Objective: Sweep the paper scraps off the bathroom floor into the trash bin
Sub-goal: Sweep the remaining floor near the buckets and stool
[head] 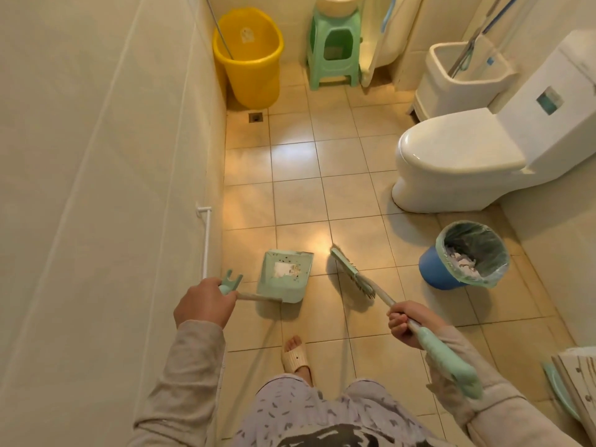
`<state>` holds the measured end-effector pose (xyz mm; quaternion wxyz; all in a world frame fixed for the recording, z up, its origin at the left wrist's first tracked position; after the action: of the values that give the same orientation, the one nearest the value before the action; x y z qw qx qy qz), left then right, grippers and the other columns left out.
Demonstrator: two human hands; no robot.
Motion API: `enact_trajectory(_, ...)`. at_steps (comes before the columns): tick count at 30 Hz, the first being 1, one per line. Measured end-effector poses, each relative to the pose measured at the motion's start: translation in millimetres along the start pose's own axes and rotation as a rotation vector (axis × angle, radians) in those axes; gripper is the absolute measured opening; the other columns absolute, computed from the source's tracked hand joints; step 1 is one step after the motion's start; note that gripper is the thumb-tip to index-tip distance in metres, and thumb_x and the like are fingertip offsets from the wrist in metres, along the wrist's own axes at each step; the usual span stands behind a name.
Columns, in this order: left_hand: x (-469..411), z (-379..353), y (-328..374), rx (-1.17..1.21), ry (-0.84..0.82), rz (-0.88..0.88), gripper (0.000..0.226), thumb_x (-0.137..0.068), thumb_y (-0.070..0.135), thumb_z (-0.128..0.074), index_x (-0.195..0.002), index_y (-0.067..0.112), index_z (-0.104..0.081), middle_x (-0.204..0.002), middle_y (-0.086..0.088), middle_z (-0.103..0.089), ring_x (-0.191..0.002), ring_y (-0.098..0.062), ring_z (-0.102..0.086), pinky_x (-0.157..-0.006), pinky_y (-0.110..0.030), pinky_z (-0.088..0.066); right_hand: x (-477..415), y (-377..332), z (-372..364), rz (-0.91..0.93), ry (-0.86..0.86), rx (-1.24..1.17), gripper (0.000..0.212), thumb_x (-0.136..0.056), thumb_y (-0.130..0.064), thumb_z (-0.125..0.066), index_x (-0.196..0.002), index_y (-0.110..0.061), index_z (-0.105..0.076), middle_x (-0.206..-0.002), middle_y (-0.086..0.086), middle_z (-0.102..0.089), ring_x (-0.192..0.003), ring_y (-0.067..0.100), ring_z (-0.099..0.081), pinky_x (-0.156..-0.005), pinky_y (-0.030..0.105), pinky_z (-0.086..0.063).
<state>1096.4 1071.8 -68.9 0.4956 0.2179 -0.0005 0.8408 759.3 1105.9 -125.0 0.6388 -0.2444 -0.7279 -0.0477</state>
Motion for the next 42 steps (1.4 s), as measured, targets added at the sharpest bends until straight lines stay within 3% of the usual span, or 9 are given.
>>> enact_trajectory(4,-44.9,19.3,28.5,-0.010,-0.004,-0.052,0.025,-0.085,0.036,-0.060,-0.100,0.018,-0.069,-0.090,-0.009,-0.070,-0.073,-0.026,-0.055,-0.062,-0.026,-0.042,-2.9,-23.8,0.9,-0.027,0.050,-0.026,0.028,-0.095,0.000,-0.027,-0.070,-0.011,-0.035,-0.024,0.000,-0.032,-0.014,0.007,-0.031,-0.024,0.006,-0.029)
enact_trajectory(9,-95.0,39.0,62.9,-0.017,0.014,-0.100,0.029,-0.085,0.037,-0.060,-0.105,0.017,-0.068,-0.096,-0.011,-0.071,-0.087,-0.032,-0.064,-0.065,-0.029,-0.042,-3.8,-50.8,11.3,-0.058,0.126,-0.017,0.028,-0.095,-0.001,-0.026,-0.070,-0.010,-0.036,-0.025,0.001,-0.033,-0.014,0.007,-0.031,-0.024,0.006,-0.030)
enact_trajectory(15,-152.0,47.3,96.4,0.011,0.020,-0.072,0.031,-0.086,0.035,-0.060,-0.109,0.017,-0.068,-0.098,-0.012,-0.070,-0.089,-0.032,-0.063,-0.065,-0.029,-0.041,-28.0,-104.9,-4.6,-0.066,0.133,-0.028,0.029,-0.096,-0.001,-0.025,-0.071,-0.012,-0.035,-0.024,0.001,-0.031,-0.014,0.007,-0.030,-0.023,0.007,-0.030)
enact_trajectory(26,-271.4,70.7,188.3,-0.046,0.033,0.049,0.023,-0.085,0.033,-0.060,-0.100,0.018,-0.070,-0.092,-0.011,-0.070,-0.083,-0.031,-0.062,-0.062,-0.027,-0.042,-98.3,-311.2,-82.5,-0.033,0.011,0.022,0.027,-0.096,-0.001,-0.027,-0.072,-0.010,-0.037,-0.026,0.000,-0.034,-0.015,0.006,-0.032,-0.024,0.006,-0.028)
enact_trajectory(29,-301.8,83.1,220.5,-0.058,0.040,0.063,0.025,-0.086,0.034,-0.060,-0.104,0.018,-0.069,-0.096,-0.012,-0.071,-0.089,-0.032,-0.064,-0.065,-0.027,-0.043,-107.1,-368.6,-114.2,-0.031,-0.034,0.066,0.025,-0.096,-0.001,-0.026,-0.075,-0.009,-0.037,-0.027,0.000,-0.035,-0.016,0.007,-0.032,-0.024,0.006,-0.029)
enact_trajectory(33,-345.7,95.1,260.4,-0.086,0.061,0.051,0.023,-0.086,0.031,-0.059,-0.101,0.016,-0.068,-0.094,-0.011,-0.071,-0.086,-0.032,-0.065,-0.062,-0.026,-0.042,-118.3,-435.2,-150.0,0.012,-0.085,0.085,0.026,-0.096,-0.002,-0.027,-0.073,-0.009,-0.038,-0.027,0.000,-0.036,-0.017,0.007,-0.033,-0.025,0.007,-0.030)
enact_trajectory(42,-472.2,116.1,359.7,-0.115,0.075,-0.052,0.034,-0.087,0.036,-0.059,-0.115,0.019,-0.065,-0.105,-0.011,-0.071,-0.097,-0.032,-0.065,-0.071,-0.029,-0.048,-163.0,-551.0,-189.6,0.038,-0.090,-0.035,0.027,-0.096,0.000,-0.027,-0.073,-0.012,-0.035,-0.028,-0.001,-0.034,-0.016,0.006,-0.032,-0.024,0.005,-0.026)
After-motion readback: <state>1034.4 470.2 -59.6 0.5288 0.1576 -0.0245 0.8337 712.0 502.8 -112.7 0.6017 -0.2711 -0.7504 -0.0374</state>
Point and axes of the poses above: each hand's wrist, its own x-axis away from the middle knuckle, its own z-axis out of the back of the hand, y = z × x, the point moved 3 cm from there along -x, towards the middle knuckle
